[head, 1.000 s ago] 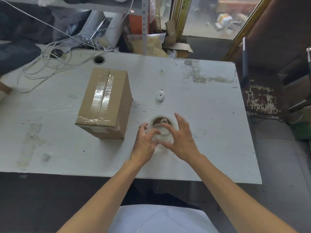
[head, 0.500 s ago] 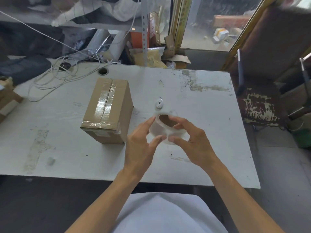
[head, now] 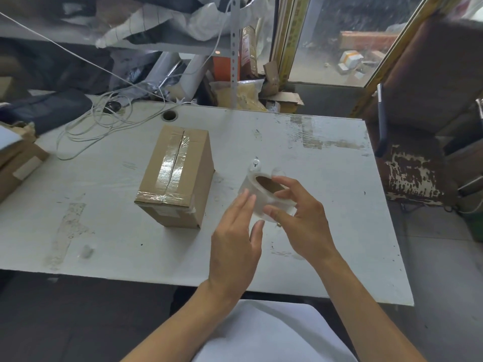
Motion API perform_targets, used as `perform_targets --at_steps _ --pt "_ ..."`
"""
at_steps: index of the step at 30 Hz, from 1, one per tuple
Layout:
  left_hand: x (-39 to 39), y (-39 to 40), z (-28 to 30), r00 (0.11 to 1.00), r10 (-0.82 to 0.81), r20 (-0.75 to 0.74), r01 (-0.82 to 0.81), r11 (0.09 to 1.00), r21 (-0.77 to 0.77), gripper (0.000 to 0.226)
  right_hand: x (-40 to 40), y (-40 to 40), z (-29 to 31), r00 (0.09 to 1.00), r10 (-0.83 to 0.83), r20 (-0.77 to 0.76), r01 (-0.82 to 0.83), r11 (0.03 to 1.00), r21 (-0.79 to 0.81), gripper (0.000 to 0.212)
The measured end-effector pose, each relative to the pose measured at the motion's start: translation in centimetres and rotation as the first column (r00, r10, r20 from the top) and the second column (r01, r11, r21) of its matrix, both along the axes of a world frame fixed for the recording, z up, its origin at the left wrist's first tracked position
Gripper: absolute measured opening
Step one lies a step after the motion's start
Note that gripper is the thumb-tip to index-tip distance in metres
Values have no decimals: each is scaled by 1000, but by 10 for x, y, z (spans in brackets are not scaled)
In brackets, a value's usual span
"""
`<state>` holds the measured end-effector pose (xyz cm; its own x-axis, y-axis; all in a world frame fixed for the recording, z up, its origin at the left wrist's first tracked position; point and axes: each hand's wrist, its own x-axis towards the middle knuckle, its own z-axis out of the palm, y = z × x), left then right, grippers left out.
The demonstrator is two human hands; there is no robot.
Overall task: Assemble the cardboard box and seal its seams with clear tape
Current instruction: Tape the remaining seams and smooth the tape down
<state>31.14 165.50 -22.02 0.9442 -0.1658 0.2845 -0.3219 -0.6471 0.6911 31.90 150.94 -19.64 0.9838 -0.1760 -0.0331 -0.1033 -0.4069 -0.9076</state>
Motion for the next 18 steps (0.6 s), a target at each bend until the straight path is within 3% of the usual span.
perform_targets --at_steps 8,13,18 --pt "41 13 21 961 -206 -183 181 973 -144 85 7 -24 7 996 84 5 -84 991 108 63" --pt "68 28 28 816 -394 -422 292 912 -287 99 4 -35 19 977 213 23 -212 946 244 70" --pt "60 17 33 830 -381 -407 291 919 -266 115 6 -25 30 971 239 4 -238 966 97 75"
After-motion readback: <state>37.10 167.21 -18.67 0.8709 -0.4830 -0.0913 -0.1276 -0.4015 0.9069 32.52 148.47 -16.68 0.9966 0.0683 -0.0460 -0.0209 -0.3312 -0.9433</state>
